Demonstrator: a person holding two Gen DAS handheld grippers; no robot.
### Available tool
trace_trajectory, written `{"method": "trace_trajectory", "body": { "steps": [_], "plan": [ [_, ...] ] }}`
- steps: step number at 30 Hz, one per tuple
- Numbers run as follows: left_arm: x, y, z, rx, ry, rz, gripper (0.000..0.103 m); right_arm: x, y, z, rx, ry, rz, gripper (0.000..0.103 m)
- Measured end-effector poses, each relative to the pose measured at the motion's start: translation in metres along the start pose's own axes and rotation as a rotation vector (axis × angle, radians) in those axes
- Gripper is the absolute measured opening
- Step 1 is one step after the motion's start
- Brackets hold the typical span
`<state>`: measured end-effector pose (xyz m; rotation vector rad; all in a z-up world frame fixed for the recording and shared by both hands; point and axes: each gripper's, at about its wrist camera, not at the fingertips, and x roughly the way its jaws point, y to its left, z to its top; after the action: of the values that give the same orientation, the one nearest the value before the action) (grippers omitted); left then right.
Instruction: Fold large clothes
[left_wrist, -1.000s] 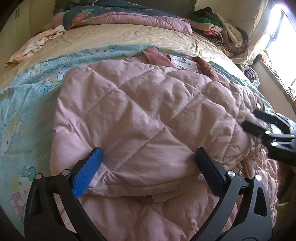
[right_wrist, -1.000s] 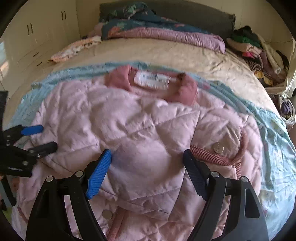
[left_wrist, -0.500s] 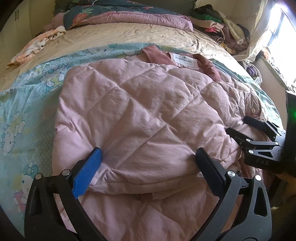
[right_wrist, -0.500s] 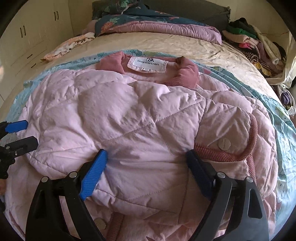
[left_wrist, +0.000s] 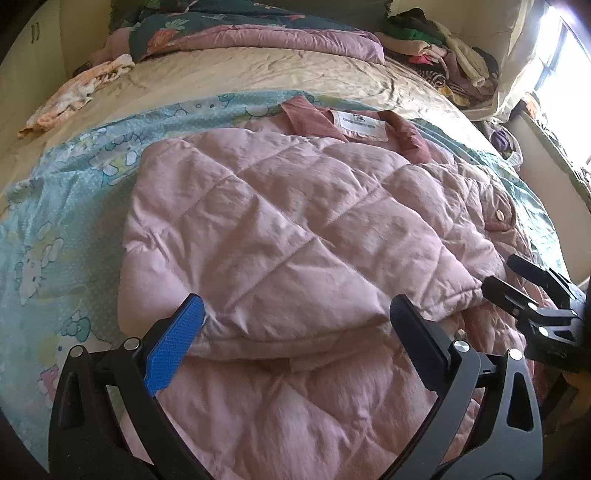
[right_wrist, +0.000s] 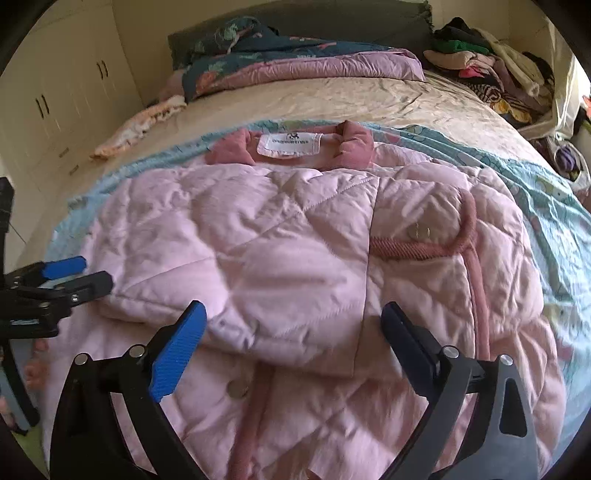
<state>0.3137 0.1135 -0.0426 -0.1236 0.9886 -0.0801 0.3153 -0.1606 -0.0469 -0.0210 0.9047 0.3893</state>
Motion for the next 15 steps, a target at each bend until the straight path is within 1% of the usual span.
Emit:
{"method": "trace_trajectory", "body": {
  "steps": [3,6,10,15],
  "plan": [
    [-0.007,0.0,-0.001,-0.022,-0.003,-0.033,0.095,-0.013,0.004,-0.006,0.008,-0.023,0.014,0.096],
    [-0.017,-0.006,-0.003,-0.009,-0.031,-0.007,0.095,-0.026,0.008,-0.01,0.01,-0.044,0.02,0.096],
    [-0.028,-0.012,-0.003,0.002,-0.051,-0.019,0.095,-0.042,0.01,-0.015,0.016,-0.073,0.025,0.097],
    [-0.048,-0.02,-0.003,0.019,-0.099,0.002,0.095,-0.066,0.008,-0.022,0.04,-0.1,0.009,0.098]
  ]
}}
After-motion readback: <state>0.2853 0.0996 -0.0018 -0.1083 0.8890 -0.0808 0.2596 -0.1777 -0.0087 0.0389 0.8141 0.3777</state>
